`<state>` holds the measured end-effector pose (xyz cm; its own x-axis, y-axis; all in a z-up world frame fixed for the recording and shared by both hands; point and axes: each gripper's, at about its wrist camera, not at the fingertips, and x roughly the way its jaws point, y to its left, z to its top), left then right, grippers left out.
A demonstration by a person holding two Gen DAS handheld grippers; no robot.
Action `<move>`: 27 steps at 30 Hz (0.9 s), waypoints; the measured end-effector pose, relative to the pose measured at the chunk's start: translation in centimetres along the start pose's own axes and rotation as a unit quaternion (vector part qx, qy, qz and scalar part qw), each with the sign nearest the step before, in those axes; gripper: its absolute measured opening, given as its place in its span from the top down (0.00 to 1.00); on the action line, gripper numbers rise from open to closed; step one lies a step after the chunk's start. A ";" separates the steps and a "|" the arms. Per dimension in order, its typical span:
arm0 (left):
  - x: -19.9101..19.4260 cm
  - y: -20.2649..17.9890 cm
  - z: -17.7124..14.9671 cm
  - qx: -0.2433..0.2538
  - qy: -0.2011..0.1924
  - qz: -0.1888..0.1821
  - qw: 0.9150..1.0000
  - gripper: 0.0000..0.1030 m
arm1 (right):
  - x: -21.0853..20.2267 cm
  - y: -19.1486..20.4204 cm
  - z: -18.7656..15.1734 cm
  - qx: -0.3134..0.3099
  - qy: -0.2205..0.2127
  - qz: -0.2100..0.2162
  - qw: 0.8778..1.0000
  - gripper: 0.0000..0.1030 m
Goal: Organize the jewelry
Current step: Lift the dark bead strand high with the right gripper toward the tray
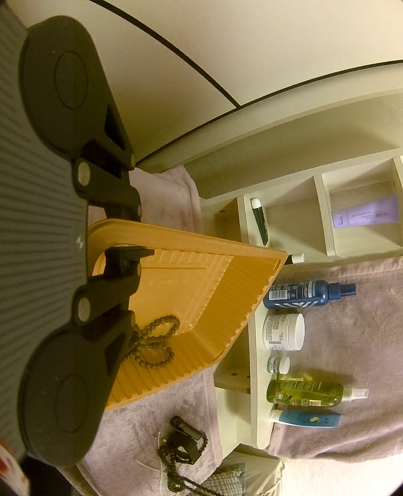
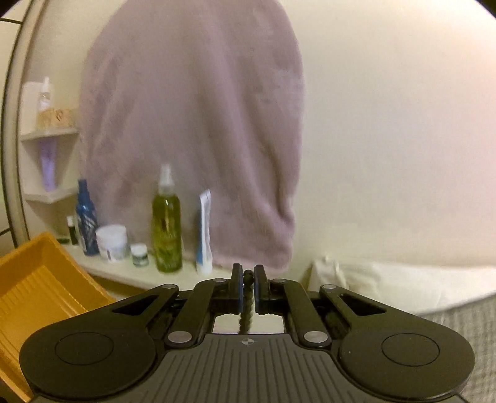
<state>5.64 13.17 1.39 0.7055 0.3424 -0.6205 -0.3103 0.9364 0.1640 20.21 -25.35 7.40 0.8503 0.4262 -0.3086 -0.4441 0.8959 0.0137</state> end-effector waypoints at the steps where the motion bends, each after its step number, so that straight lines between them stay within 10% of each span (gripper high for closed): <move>1: 0.0 0.0 0.0 0.000 0.000 0.000 1.000 0.95 | -0.3 0.1 0.6 -0.004 -0.006 0.003 1.000 0.94; 27: -0.2 -0.1 0.0 -0.001 -0.001 0.001 1.000 0.95 | -5.1 1.8 10.4 -0.057 -0.128 0.048 0.989 0.94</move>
<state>5.54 12.98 1.54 0.7062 0.3436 -0.6191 -0.3129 0.9358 0.1624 18.05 -24.59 18.86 0.8403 0.5388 -0.0601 -0.5421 0.8365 -0.0798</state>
